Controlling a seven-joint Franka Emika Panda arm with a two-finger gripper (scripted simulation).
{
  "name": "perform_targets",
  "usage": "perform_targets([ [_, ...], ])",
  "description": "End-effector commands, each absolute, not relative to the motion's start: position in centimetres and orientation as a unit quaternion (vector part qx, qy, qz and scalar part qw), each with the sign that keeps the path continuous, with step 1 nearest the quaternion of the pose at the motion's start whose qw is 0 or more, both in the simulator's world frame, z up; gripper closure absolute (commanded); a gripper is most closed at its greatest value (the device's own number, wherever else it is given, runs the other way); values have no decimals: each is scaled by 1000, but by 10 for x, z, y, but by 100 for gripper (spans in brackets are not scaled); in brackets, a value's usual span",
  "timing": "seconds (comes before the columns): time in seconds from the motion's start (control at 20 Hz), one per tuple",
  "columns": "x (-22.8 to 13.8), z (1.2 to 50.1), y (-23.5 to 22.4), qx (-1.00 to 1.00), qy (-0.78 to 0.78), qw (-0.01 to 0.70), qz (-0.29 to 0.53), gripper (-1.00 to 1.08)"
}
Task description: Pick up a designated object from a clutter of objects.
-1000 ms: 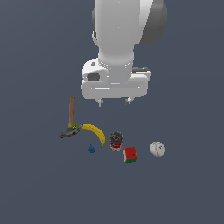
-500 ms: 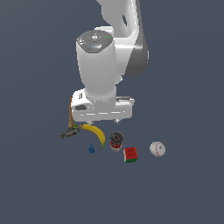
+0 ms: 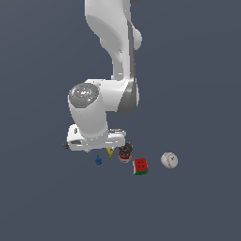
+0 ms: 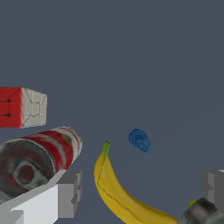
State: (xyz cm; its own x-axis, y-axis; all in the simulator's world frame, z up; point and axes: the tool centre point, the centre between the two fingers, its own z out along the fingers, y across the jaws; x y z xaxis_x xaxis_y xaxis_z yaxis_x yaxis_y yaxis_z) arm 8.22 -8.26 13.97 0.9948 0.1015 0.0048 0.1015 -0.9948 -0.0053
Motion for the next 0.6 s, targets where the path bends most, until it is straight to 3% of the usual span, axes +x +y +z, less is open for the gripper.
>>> perform_targets([
  [0.0,84,122,-92,-999,-53,2,-2,-92],
  [0.55,85,94,-107,-998,-56,0,1,-92],
])
